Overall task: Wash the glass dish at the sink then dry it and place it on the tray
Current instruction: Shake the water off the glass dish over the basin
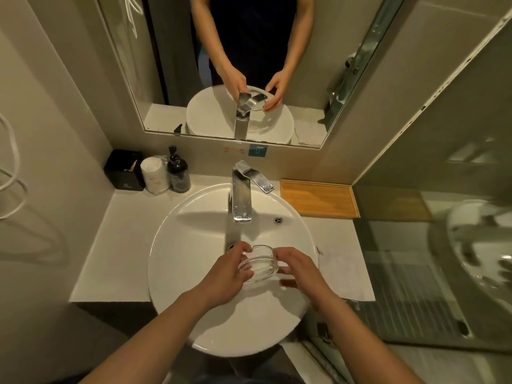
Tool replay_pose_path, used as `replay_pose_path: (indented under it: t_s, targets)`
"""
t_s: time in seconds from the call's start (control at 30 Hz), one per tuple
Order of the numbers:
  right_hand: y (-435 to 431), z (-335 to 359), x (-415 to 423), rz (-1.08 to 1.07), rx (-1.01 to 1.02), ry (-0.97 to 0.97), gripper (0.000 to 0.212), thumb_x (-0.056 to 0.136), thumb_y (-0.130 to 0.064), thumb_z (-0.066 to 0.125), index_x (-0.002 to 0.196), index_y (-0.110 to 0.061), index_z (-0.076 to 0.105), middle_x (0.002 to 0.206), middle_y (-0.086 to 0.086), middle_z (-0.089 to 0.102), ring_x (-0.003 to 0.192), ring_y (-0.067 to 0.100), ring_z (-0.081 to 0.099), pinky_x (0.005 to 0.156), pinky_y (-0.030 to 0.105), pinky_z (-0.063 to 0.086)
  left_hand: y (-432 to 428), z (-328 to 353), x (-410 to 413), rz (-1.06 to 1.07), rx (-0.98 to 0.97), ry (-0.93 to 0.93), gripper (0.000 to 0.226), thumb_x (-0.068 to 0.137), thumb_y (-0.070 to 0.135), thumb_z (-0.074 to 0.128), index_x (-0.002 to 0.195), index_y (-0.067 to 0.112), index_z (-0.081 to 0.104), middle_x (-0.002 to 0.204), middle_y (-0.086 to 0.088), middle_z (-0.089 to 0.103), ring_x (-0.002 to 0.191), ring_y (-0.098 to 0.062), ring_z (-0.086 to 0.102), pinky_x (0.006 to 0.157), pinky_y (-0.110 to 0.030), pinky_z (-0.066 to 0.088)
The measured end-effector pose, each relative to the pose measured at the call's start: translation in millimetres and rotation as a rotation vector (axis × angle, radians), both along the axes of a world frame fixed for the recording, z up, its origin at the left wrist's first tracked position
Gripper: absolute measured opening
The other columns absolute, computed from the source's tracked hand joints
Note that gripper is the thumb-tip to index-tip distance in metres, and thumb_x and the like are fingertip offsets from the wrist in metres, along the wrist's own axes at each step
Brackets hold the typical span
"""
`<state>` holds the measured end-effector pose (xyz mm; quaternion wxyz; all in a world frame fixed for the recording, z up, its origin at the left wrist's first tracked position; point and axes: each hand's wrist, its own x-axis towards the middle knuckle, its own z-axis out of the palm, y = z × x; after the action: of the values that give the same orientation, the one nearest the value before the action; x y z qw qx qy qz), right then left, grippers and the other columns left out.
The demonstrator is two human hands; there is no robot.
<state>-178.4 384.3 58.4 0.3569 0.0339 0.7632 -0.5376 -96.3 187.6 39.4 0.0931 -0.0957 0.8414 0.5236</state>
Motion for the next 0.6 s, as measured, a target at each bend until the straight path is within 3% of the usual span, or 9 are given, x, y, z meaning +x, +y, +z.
replay_pose_path:
  t_s: [0.1,0.17,0.3,0.4,0.43,0.5,0.6]
  targets:
    - [12,17,-5,-0.079,0.065,-0.187,0.050,0.100,-0.057,0.052,0.111,-0.011,0.069,0.100,0.017,0.073,0.073,0.025,0.071,0.065,0.036,0.058,12,4,-2,-0.093,-0.081,0.121,0.035,0.094,0.016,0.064,0.122,0.028,0.046,0.119,0.004,0.056,0.107,-0.006,0.054,0.089,-0.018,0.042]
    - [17,27,-7,-0.107,0.065,-0.289,0.057,0.101,-0.055,0.052,0.113,-0.001,0.066,0.087,0.021,0.070,0.059,0.023,0.065,0.058,0.033,0.054,20,6,-7,-0.163,-0.140,0.184,0.036,0.095,0.018,0.063,0.126,0.028,0.047,0.122,0.006,0.054,0.110,-0.008,0.052,0.094,-0.022,0.041]
    - [35,38,-12,-0.260,-0.031,-0.328,0.026,0.099,-0.023,0.061,0.108,0.001,0.067,0.079,0.020,0.068,0.049,0.019,0.058,0.047,0.026,0.046,38,8,-21,-0.292,-0.210,0.321,0.041,0.094,0.015,0.062,0.126,0.033,0.045,0.133,0.005,0.048,0.122,-0.010,0.047,0.104,-0.025,0.040]
    - [54,34,-12,-0.312,-0.087,-0.194,0.019,0.100,-0.014,0.058,0.115,-0.007,0.068,0.088,0.022,0.070,0.052,0.019,0.059,0.055,0.031,0.051,50,11,-30,-0.244,-0.168,0.261,0.059,0.091,0.008,0.064,0.138,0.036,0.042,0.155,0.007,0.030,0.141,-0.005,0.033,0.114,-0.024,0.031]
    - [61,32,-12,-0.308,-0.081,-0.133,0.022,0.100,-0.011,0.057,0.120,-0.011,0.067,0.095,0.023,0.072,0.055,0.018,0.060,0.056,0.030,0.053,54,12,-33,-0.198,-0.107,0.212,0.065,0.090,0.006,0.063,0.143,0.035,0.040,0.156,0.008,0.028,0.141,-0.006,0.034,0.114,-0.024,0.032]
    - [74,30,-10,-0.290,-0.040,-0.012,0.029,0.099,-0.009,0.056,0.125,-0.019,0.064,0.106,0.018,0.073,0.063,0.016,0.065,0.056,0.024,0.053,62,15,-41,-0.058,0.133,0.048,0.067,0.091,0.002,0.061,0.146,0.034,0.038,0.150,0.003,0.043,0.129,-0.011,0.055,0.107,-0.028,0.047]
    - [89,28,-9,-0.286,-0.052,0.108,0.030,0.102,-0.011,0.057,0.126,-0.027,0.062,0.111,0.006,0.072,0.086,0.019,0.070,0.064,0.025,0.059,79,25,-56,0.178,0.625,-0.259,0.042,0.096,0.007,0.060,0.136,0.014,0.054,0.123,-0.016,0.070,0.101,-0.027,0.074,0.094,-0.045,0.060]
